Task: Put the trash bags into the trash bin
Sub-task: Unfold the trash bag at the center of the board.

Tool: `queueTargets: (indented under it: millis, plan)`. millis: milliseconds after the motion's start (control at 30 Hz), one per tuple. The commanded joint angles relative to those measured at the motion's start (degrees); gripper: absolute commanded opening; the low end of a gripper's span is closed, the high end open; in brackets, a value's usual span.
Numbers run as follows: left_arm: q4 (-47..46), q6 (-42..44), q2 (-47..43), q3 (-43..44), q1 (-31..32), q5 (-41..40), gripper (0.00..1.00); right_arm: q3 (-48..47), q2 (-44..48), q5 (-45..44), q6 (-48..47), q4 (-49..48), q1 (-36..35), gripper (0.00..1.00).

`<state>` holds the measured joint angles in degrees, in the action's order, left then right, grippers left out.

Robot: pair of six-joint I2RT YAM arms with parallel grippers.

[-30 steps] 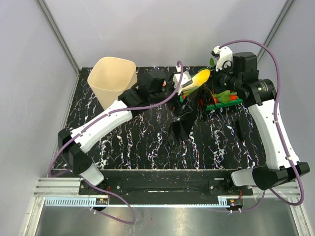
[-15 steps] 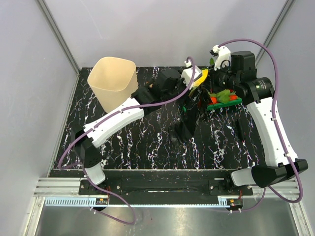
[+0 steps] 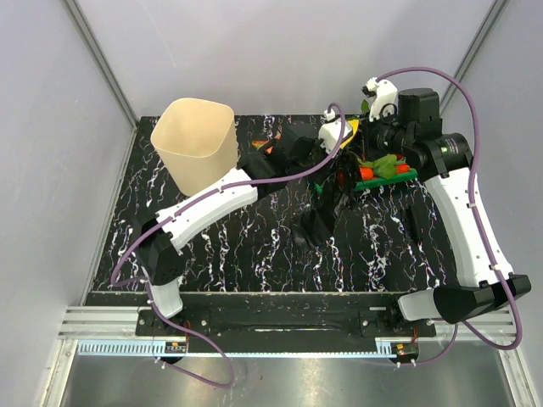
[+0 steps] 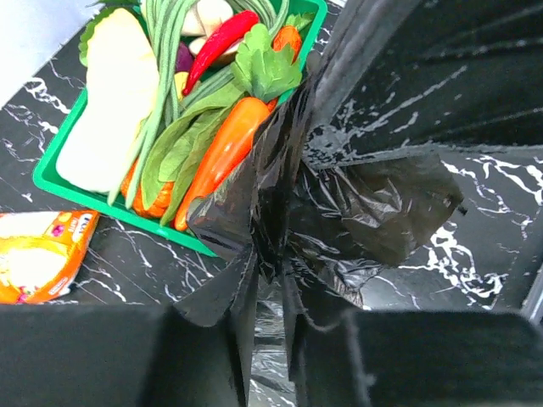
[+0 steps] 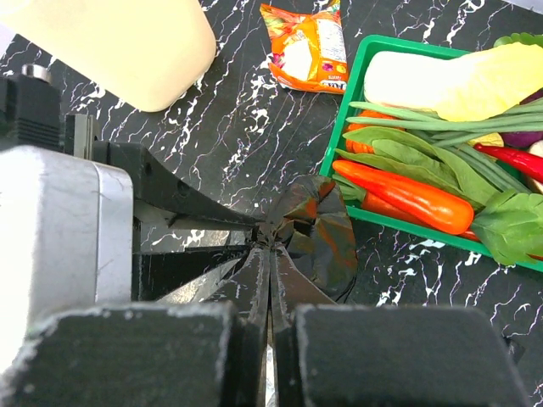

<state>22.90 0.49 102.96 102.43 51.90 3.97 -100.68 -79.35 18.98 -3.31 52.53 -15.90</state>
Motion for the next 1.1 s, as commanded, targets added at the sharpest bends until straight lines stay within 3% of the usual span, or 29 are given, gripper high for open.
queueTargets:
  millis: [0,67,400,567,700,1067]
  plan:
    - [-2.4,0.1,-0.7,2.9,0.1,-0.4,0.14,0.3,1.7,-0.7,-0.2,-1.8,0.0,0.0]
    - [-2.3,0.4,-1.5,2.6,0.0,0.3,0.0,1.0,1.9,-1.2,-0.6,-1.9,0.0,0.0]
    - [-1.2,3.3,-7.9,0.1,-3.8,8.1,0.0,4.1,2.8,-5.8,-6.7,-1.4,0.0,0.01]
    - [-0.3,5.3,-10.8,-1.2,-5.5,9.8,0.0,4.0,3.1,-7.3,-7.9,-0.7,0.0,0.27]
    - [-0.3,5.8,-11.6,-1.5,-6.3,10.5,0.0,4.0,3.7,-2.8,-6.5,0.0,0.0,0.45]
    - [-0.1,5.3,-11.0,-1.2,-6.3,13.0,0.0,6.9,3.9,9.2,-5.0,0.5,0.0,0.53]
